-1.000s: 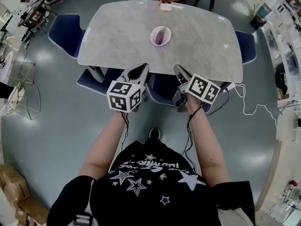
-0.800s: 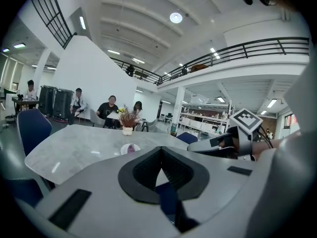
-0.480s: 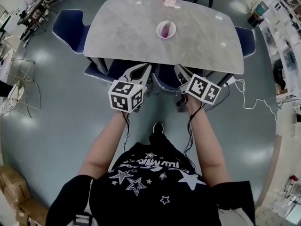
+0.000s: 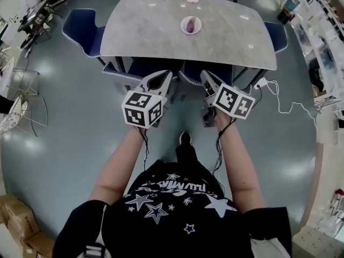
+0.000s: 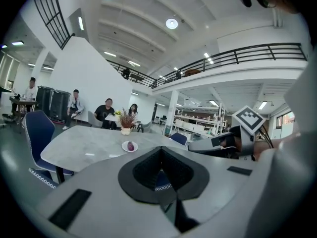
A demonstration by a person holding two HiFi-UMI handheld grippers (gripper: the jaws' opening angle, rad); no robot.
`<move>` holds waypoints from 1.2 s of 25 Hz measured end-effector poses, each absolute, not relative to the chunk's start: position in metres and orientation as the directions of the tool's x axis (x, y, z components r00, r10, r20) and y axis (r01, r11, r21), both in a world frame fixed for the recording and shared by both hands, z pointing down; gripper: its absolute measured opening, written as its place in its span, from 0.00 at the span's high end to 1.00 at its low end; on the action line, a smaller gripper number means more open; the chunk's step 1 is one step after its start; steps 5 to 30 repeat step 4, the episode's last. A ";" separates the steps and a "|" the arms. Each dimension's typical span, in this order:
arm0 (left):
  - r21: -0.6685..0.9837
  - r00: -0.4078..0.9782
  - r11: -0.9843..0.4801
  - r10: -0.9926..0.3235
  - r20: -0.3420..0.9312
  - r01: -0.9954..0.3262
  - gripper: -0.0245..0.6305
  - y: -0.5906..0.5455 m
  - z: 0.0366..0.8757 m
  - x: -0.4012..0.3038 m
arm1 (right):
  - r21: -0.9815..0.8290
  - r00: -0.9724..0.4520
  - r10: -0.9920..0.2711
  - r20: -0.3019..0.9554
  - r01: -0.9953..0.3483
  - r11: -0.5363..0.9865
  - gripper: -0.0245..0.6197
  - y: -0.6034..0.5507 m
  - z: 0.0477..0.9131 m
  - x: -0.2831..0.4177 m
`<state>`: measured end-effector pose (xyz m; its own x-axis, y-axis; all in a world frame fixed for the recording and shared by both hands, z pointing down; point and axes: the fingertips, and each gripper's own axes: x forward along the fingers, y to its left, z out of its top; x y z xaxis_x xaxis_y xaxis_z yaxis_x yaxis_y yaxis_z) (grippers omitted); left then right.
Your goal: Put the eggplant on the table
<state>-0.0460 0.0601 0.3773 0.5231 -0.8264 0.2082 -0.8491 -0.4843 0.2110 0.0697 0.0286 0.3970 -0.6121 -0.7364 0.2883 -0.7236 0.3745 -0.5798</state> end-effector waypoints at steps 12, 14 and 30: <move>0.216 0.533 -0.494 -0.822 0.200 -0.843 0.95 0.096 0.370 -0.057 | -0.588 -0.602 -0.750 0.273 -0.721 0.365 0.93 0.069 0.388 0.060; 0.216 0.533 -0.494 -0.822 0.200 -0.843 0.95 0.096 0.370 -0.057 | -0.588 -0.602 -0.750 0.273 -0.721 0.365 0.93 0.069 0.388 0.060; 0.216 0.533 -0.494 -0.822 0.200 -0.843 0.95 0.096 0.370 -0.057 | -0.588 -0.602 -0.750 0.273 -0.721 0.365 0.93 0.069 0.388 0.060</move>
